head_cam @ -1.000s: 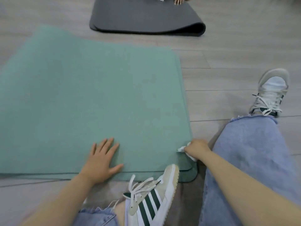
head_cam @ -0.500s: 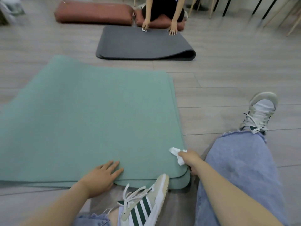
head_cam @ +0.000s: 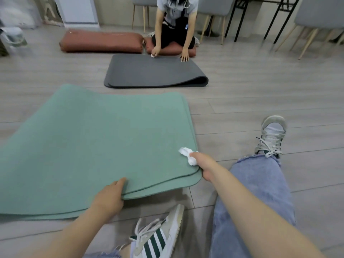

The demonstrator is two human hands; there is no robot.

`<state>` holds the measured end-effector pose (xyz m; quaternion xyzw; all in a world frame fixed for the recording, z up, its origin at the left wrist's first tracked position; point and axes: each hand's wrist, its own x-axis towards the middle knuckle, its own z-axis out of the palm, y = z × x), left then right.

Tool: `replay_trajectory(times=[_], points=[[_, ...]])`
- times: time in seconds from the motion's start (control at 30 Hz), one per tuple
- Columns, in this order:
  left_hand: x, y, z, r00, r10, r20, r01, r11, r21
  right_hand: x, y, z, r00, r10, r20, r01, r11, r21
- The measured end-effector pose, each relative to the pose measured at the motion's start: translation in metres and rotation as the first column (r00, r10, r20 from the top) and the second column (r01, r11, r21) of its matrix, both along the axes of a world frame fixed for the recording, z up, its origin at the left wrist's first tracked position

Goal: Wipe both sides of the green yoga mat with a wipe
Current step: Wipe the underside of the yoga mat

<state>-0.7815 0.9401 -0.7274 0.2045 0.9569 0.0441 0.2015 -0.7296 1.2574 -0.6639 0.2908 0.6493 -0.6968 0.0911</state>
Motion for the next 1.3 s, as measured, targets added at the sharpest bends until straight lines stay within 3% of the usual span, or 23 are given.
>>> replay_trajectory(times=[0.07,0.13,0.23,0.33,0.4,0.57,0.7,0.8,0.97,1.07,1.13,1.2,1.3], points=[[0.021,0.01,0.011,0.994,-0.074,-0.075,0.086,0.982,0.166,0.019,-0.014,0.01,0.999,-0.042,-0.016,0.041,0.998,-0.042],[0.044,0.018,0.022,0.967,-0.196,-0.166,0.241,0.914,0.326,0.044,-0.023,0.017,0.999,-0.028,0.025,0.027,0.999,0.034],[0.069,0.017,0.029,0.922,-0.336,-0.19,0.386,0.826,0.41,0.089,-0.02,0.01,0.975,-0.149,0.163,0.131,0.985,0.115],[0.081,0.009,0.034,0.91,-0.381,-0.162,0.413,0.804,0.428,0.122,-0.021,0.012,0.971,0.02,0.236,-0.019,1.0,-0.005],[0.088,0.009,0.039,0.904,-0.397,-0.16,0.427,0.807,0.408,0.122,-0.019,0.016,0.959,0.07,0.273,-0.098,0.991,0.092],[0.098,0.003,0.057,0.9,-0.385,-0.203,0.435,0.814,0.385,0.099,-0.02,0.033,0.976,-0.096,0.196,0.015,0.926,0.378],[0.093,-0.022,0.066,0.906,-0.386,-0.174,0.423,0.817,0.392,0.097,-0.035,0.05,0.975,-0.01,0.22,-0.144,0.73,0.668],[0.087,-0.056,0.067,0.914,-0.382,-0.137,0.406,0.856,0.32,0.092,-0.026,0.03,0.97,-0.079,0.231,-0.071,0.814,0.577],[0.076,-0.115,0.06,0.947,-0.319,0.017,0.317,0.945,0.074,0.094,-0.04,-0.006,0.961,-0.017,0.277,-0.105,0.901,0.42],[0.071,-0.135,0.065,0.973,-0.204,0.106,0.192,0.975,0.115,0.101,-0.062,-0.025,0.943,-0.022,0.331,-0.07,0.963,0.262],[0.068,-0.141,0.073,0.975,-0.163,0.152,0.158,0.986,0.048,0.102,-0.074,-0.04,0.945,-0.068,0.32,-0.009,0.972,0.234],[0.066,-0.14,0.08,0.954,-0.171,0.245,0.203,0.973,-0.108,0.1,-0.074,-0.063,0.944,-0.12,0.308,0.02,0.951,0.308],[0.071,-0.119,0.09,0.896,-0.191,0.401,0.341,0.874,-0.346,0.101,-0.072,-0.064,0.931,-0.197,0.307,0.106,0.952,0.289]])
